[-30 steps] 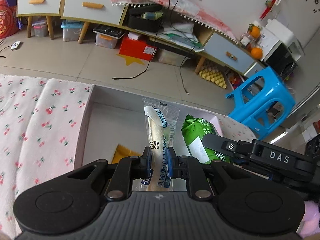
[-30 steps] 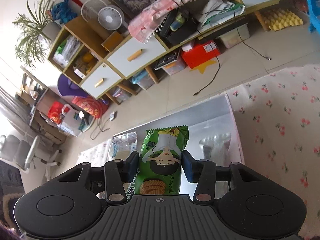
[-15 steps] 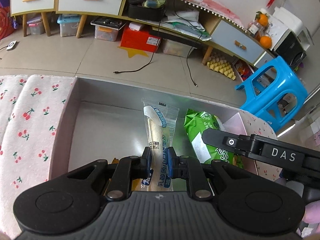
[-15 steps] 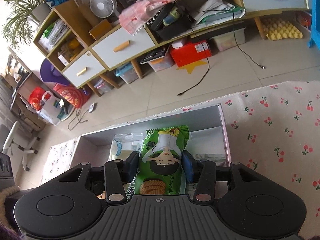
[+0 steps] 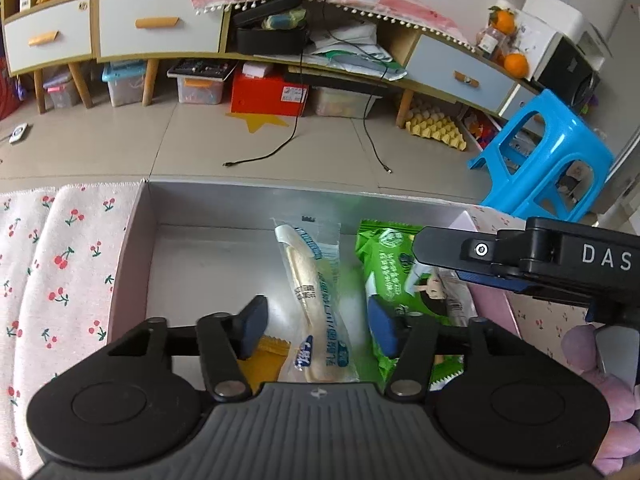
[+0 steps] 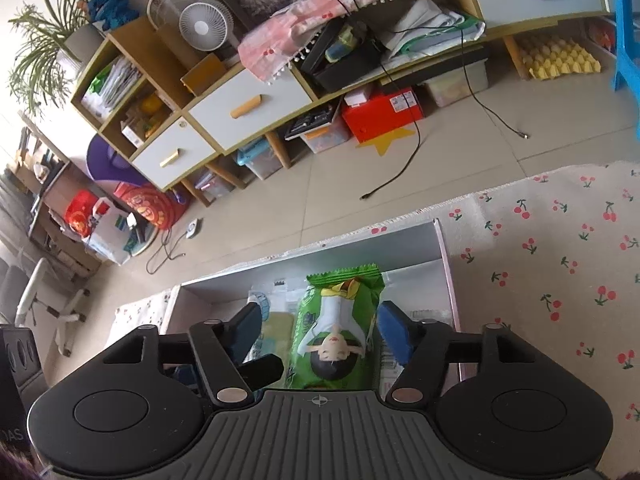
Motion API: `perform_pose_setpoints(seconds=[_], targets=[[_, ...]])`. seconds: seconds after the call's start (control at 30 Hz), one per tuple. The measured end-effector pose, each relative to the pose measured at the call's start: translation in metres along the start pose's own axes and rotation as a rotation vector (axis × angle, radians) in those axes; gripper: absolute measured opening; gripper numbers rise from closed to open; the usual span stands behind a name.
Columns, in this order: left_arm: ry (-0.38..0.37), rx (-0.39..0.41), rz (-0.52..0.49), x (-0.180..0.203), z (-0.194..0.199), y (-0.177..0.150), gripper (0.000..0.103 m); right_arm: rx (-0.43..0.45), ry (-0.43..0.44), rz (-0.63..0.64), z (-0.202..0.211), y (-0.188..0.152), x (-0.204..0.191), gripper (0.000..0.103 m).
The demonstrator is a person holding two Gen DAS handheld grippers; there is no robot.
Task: Organize snacks
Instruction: 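Carry both packs into the pink box and open both tools, then withdraw both tools back over the snack pile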
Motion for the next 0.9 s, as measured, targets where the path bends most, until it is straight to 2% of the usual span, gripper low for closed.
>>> perform_pose_setpoints(seconds=[0.27, 0.4, 0.5, 0.67, 0.9], targets=[[0.011, -0.007, 0.002, 0.007, 0.018, -0.006, 0.073, 0.002, -0.005, 0.028, 0.033, 0.0, -0.013, 0.081], [0.033, 0.004, -0.038, 0.01, 0.035, -0.01, 0.083, 0.002, -0.017, 0.052, 0.051, -0.004, -0.017, 0.082], [0.052, 0.017, -0.07, 0.014, 0.048, -0.013, 0.092, 0.004, -0.023, 0.056, 0.067, -0.01, -0.02, 0.09], [0.09, 0.025, -0.108, 0.016, 0.071, -0.024, 0.098, 0.002, -0.021, 0.053, 0.092, -0.023, -0.021, 0.091], [0.147, 0.016, -0.127, 0.014, 0.098, -0.047, 0.1, -0.003, -0.033, 0.104, 0.116, -0.049, -0.031, 0.094]])
Point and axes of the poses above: each gripper's, at about its wrist camera, not at the fingertips, and z roughly against the way its jaws point, x to its right, y to its top, the point moved 4 cm from there along -z, roughly the way its jaws point, and after that the axes turned 7 degrees about x, right-handed, at the moved point
